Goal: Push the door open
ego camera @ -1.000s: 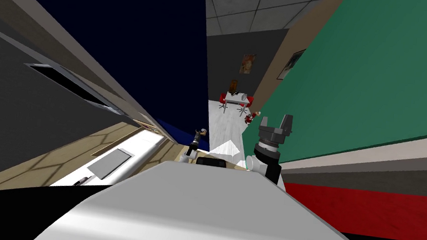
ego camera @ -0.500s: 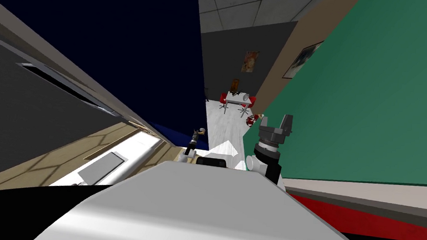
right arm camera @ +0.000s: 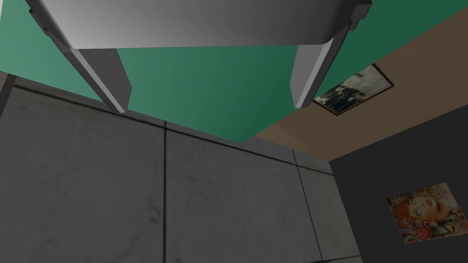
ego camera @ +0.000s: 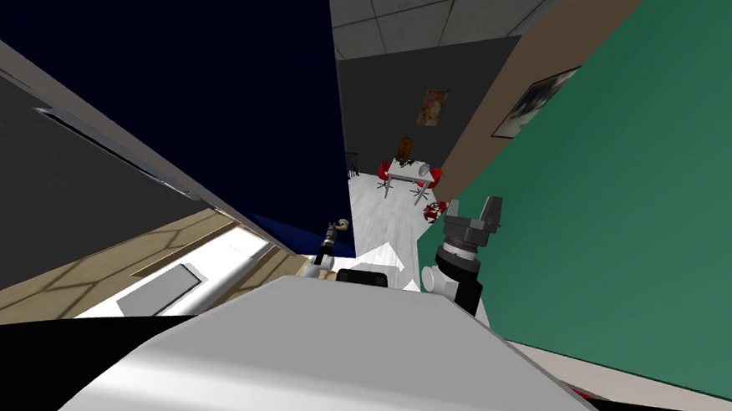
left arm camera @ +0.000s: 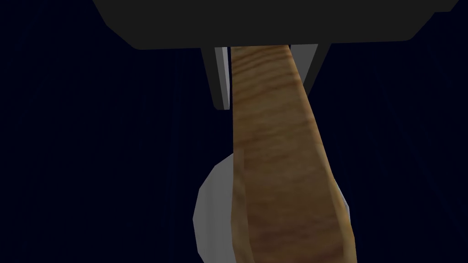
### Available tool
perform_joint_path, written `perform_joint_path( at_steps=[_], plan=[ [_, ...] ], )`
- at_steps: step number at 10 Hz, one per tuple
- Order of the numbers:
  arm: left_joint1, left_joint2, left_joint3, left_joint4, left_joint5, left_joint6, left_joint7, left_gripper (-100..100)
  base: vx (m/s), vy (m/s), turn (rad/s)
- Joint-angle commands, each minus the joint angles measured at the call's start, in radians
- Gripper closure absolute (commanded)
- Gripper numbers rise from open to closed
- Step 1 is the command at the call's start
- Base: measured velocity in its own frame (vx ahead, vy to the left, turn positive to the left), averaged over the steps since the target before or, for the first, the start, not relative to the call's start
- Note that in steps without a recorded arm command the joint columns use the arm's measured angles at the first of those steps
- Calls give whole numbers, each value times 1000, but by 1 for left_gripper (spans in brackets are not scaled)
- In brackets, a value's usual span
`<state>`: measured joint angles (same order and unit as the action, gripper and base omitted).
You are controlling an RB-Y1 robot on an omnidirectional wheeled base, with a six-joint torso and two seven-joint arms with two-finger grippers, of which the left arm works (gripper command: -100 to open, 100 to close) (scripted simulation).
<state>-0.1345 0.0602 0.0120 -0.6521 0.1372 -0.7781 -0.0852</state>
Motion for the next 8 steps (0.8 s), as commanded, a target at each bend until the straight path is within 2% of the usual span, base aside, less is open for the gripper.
perform_joint_path(
  at_steps=[1, 8],
  plan=[
    [2, 10, 28, -17, 12, -4, -7, 100, 191, -92, 45],
    [-1, -14, 93, -9, 44, -6, -24, 100, 181, -92, 59]
  ],
)
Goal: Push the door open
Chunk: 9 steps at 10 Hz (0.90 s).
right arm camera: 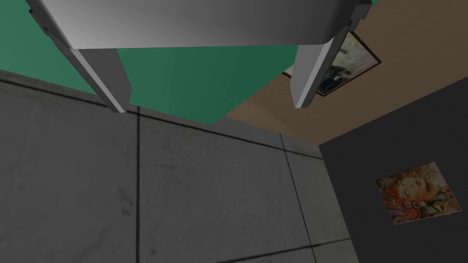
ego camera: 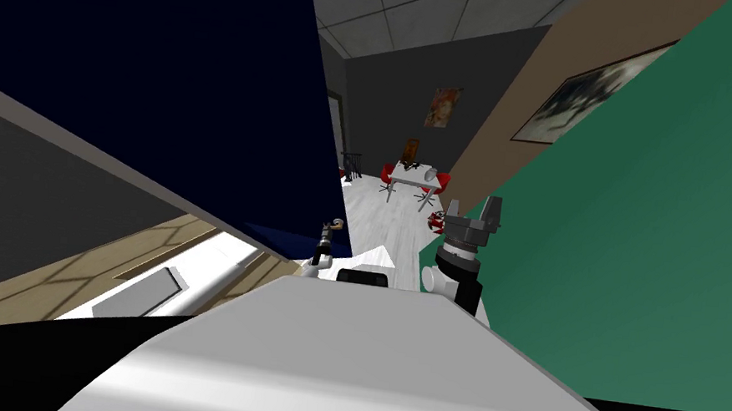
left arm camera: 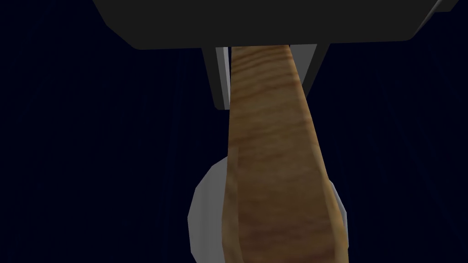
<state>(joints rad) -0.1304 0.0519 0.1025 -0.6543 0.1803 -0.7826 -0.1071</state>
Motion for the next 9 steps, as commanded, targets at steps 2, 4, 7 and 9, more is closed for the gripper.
perform_joint_path(
  at_steps=[2, 4, 7, 9],
  plan=[
    [-6, -15, 14, -6, 7, -2, -5, 100, 155, -76, 48],
    [-5, -5, 24, 5, 12, -5, -5, 100, 123, -16, 34],
    [-6, 9, 51, 6, 28, -8, -14, 100, 142, -51, 45],
    [-6, 14, 71, 6, 41, -9, -22, 100, 175, -30, 37]
  ],
)
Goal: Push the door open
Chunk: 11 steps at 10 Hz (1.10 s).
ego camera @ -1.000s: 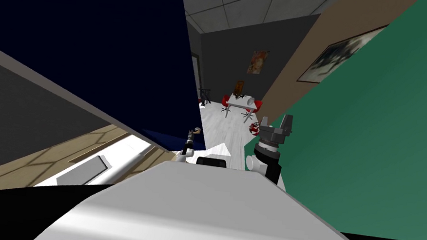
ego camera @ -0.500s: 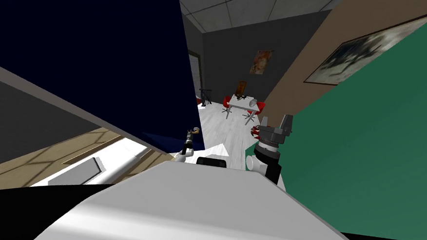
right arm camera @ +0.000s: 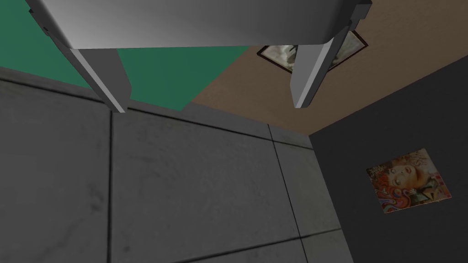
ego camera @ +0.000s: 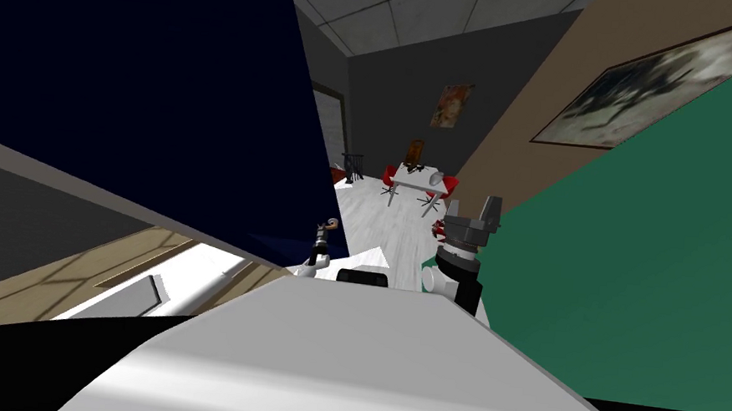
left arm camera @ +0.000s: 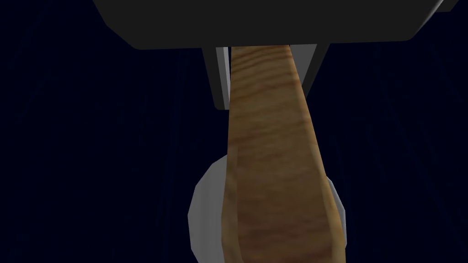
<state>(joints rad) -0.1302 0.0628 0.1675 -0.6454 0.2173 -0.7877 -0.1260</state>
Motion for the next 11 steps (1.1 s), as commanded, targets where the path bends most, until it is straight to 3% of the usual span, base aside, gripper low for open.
perform_joint_path(
  at_steps=[1, 7, 9, 11],
  plan=[
    [-7, 4, 11, -3, 7, -4, -5, 100, 171, -39, 34],
    [-6, -3, 65, -3, 41, -6, -27, 100, 182, -55, 51],
    [-2, 15, 84, 3, 52, -11, -30, 100, 96, -3, 39],
    [-2, 19, 97, 3, 60, -11, -35, 100, 150, -13, 39]
  ],
)
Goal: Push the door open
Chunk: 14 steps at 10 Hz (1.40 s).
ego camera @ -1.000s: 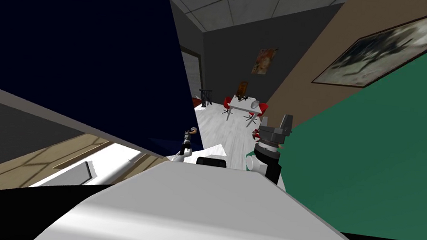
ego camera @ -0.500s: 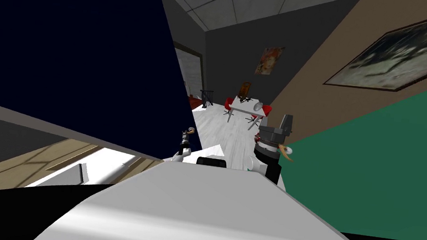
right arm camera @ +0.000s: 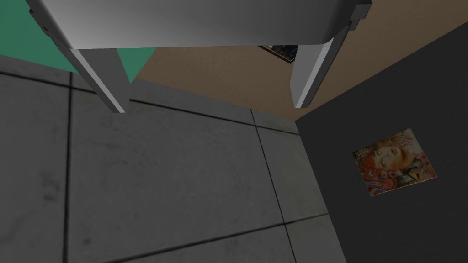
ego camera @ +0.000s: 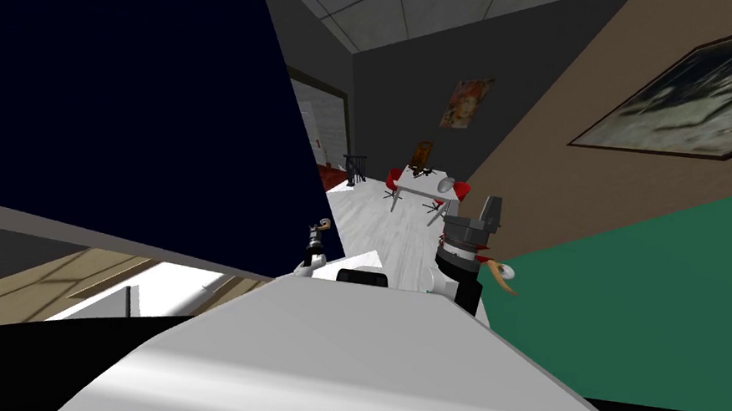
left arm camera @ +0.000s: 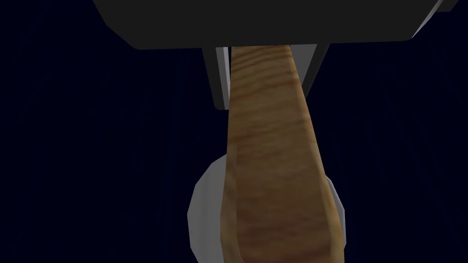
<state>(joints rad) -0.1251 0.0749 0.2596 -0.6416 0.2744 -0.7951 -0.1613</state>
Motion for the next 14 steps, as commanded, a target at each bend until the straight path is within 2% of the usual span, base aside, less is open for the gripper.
perform_joint_path(
  at_steps=[1, 9, 10, 11, 14],
  plan=[
    [-6, 8, 14, -1, 10, -5, -4, 100, 196, -28, 25],
    [-5, 7, 86, 0, 58, -9, -35, 100, 192, -25, 44],
    [5, 13, 89, -3, 58, -7, -34, 100, 67, -7, 49],
    [7, 19, 106, -4, 69, -9, -41, 100, 135, -2, 47],
    [8, 22, 133, -4, 88, -12, -53, 100, 183, 14, 36]
  ],
)
